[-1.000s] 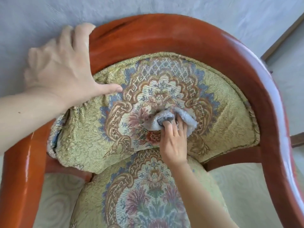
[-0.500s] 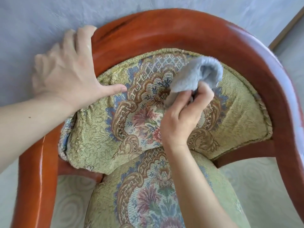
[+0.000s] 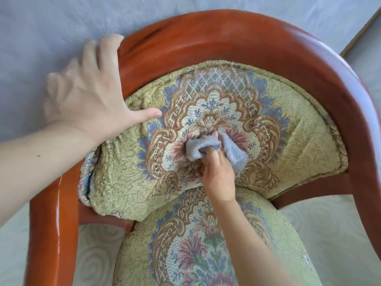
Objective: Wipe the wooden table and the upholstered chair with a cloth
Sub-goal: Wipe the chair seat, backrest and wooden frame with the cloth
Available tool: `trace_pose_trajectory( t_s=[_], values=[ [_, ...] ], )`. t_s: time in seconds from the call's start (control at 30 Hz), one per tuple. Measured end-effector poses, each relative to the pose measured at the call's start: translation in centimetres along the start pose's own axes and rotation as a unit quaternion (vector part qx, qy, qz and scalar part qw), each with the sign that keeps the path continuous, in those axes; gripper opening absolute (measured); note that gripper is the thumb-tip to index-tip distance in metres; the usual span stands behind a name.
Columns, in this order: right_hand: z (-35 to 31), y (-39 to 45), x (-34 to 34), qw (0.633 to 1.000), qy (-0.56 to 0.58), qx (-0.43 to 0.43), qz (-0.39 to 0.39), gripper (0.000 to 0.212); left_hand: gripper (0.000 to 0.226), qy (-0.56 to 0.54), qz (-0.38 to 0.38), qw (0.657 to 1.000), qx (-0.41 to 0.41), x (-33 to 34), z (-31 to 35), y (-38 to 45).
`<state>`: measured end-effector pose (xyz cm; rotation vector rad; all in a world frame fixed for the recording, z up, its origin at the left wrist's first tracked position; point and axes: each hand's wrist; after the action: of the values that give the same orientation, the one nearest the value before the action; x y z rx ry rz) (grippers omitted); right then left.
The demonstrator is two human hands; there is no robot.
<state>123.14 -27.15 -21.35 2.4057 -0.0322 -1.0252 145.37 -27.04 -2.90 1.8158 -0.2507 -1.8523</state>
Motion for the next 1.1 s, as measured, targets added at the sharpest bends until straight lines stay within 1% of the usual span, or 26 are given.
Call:
trace_pose_trajectory(
  t_s=[0.03, 0.07, 0.1, 0.13, 0.17, 0.2, 0.23, 0.27, 0.3, 0.37, 0.4, 0.47, 0.53, 0.6, 0.63, 0.7, 0.73, 0.77, 0.8, 0.83, 0.87, 0.9, 0.93, 0.97, 1.03, 1.1],
  values=[
    [-0.8, -0.5, -0.5, 0.998, 0.039, 0.038, 0.036, 0.014, 0.119, 0.011, 0.018, 1.0, 0.009, 0.3, -0.3, 0.0],
    [-2.2, -0.7, -1.3, 0.988, 0.083, 0.086, 0.102, 0.011, 0.118, 0.011, 0.024, 1.0, 0.004, 0.3, -0.5, 0.2],
    [-3.8, 0.0, -2.1, 0.965, 0.123, 0.121, 0.199, 0.012, 0.119, 0.008, 0.013, 1.0, 0.013, 0.4, -0.6, 0.2],
    [-5.2, 1.4, -2.6, 0.935, 0.157, 0.129, 0.291, 0.015, 0.122, 0.001, 0.015, 1.0, 0.009, 0.7, -0.8, 0.3],
    [-6.5, 3.0, -3.0, 0.911, 0.182, 0.113, 0.353, 0.018, 0.124, -0.004, 0.02, 1.0, 0.022, 1.1, -1.0, 0.4],
    [-7.6, 4.8, -3.4, 0.897, 0.198, 0.085, 0.385, 0.018, 0.125, -0.003, 0.023, 0.999, 0.025, 1.3, -1.1, 0.3],
    [-8.5, 6.4, -3.7, 0.893, 0.2, 0.066, 0.398, 0.015, 0.125, -0.004, 0.027, 0.999, 0.028, 1.4, -1.1, 0.3],
    [-8.9, 7.9, -3.3, 0.898, 0.197, 0.052, 0.389, 0.01, 0.126, -0.008, 0.031, 0.999, 0.027, 1.4, -1.3, 0.4],
    [-9.3, 9.0, -2.8, 0.914, 0.191, 0.042, 0.356, 0.007, 0.126, -0.013, 0.032, 0.999, 0.026, 1.5, -1.4, 0.4],
    [-9.0, 9.7, -1.2, 0.953, 0.144, 0.0, 0.267, 0.01, 0.125, -0.014, 0.026, 0.999, 0.024, 1.6, -1.4, 0.3],
    [-8.2, 9.5, -0.3, 0.965, 0.121, -0.025, 0.231, 0.01, 0.125, -0.016, 0.022, 0.999, 0.025, 1.5, -1.3, 0.2],
    [-6.3, 8.9, 0.2, 0.972, 0.102, -0.045, 0.205, 0.003, 0.125, -0.024, 0.024, 0.999, 0.024, 1.4, -1.3, 0.3],
    [-4.7, 8.0, 0.6, 0.975, 0.095, -0.029, 0.198, 0.008, 0.124, -0.021, 0.028, 0.999, 0.023, 1.4, -1.3, 0.3],
    [-3.8, 6.1, 1.6, 0.98, 0.093, 0.04, 0.171, 0.007, 0.124, -0.023, 0.027, 0.999, 0.022, 1.2, -1.2, 0.1],
    [-3.9, 4.9, 2.0, 0.979, 0.106, 0.101, 0.145, 0.006, 0.125, -0.028, 0.024, 0.999, 0.019, 1.1, -1.1, 0.1],
    [-4.5, 2.8, 2.6, 0.957, 0.149, 0.227, 0.103, 0.007, 0.123, -0.032, 0.025, 0.999, 0.02, 0.9, -1.0, 0.0],
    [-5.0, 2.1, 2.6, 0.94, 0.165, 0.275, 0.114, 0.007, 0.122, -0.031, 0.028, 0.999, 0.021, 1.0, -1.0, 0.1],
    [-5.9, 1.8, 2.3, 0.927, 0.168, 0.302, 0.148, 0.005, 0.122, -0.029, 0.03, 0.999, 0.022, 1.1, -1.0, 0.1],
    [-7.0, 2.1, 1.8, 0.916, 0.166, 0.306, 0.201, 0.003, 0.123, -0.026, 0.03, 0.999, 0.021, 1.2, -1.0, 0.1],
    [-8.2, 2.8, 1.0, 0.907, 0.165, 0.284, 0.262, 0.007, 0.123, -0.023, 0.027, 0.999, 0.02, 1.3, -1.1, 0.1],
    [-9.6, 4.0, 0.0, 0.905, 0.169, 0.233, 0.314, 0.012, 0.123, -0.019, 0.027, 0.999, 0.02, 1.4, -1.2, 0.1],
    [-10.8, 5.3, -0.7, 0.907, 0.176, 0.169, 0.344, 0.016, 0.124, -0.015, 0.027, 0.999, 0.02, 1.5, -1.4, 0.2],
    [-11.4, 6.6, -1.1, 0.911, 0.18, 0.112, 0.354, 0.016, 0.124, -0.011, 0.025, 0.999, 0.021, 1.6, -1.4, 0.2],
    [-11.6, 7.9, -1.3, 0.918, 0.183, 0.078, 0.342, 0.012, 0.124, -0.009, 0.024, 0.999, 0.02, 1.7, -1.5, 0.3],
    [-10.7, 9.9, -1.2, 0.944, 0.157, 0.058, 0.285, 0.01, 0.123, -0.012, 0.029, 0.999, 0.014, 1.7, -1.3, 0.3],
    [-8.2, 9.5, -0.1, 0.961, 0.134, 0.083, 0.226, 0.011, 0.121, -0.02, 0.027, 0.999, 0.011, 1.5, -1.1, 0.2]
  ],
)
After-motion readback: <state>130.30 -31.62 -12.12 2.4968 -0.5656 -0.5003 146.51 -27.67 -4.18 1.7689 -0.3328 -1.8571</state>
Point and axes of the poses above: each hand's wrist, its own y-axis towards the middle knuckle, its own x-axis out of the palm, z = x × y, and after that the axes turned 4 degrees about -x, right-handed
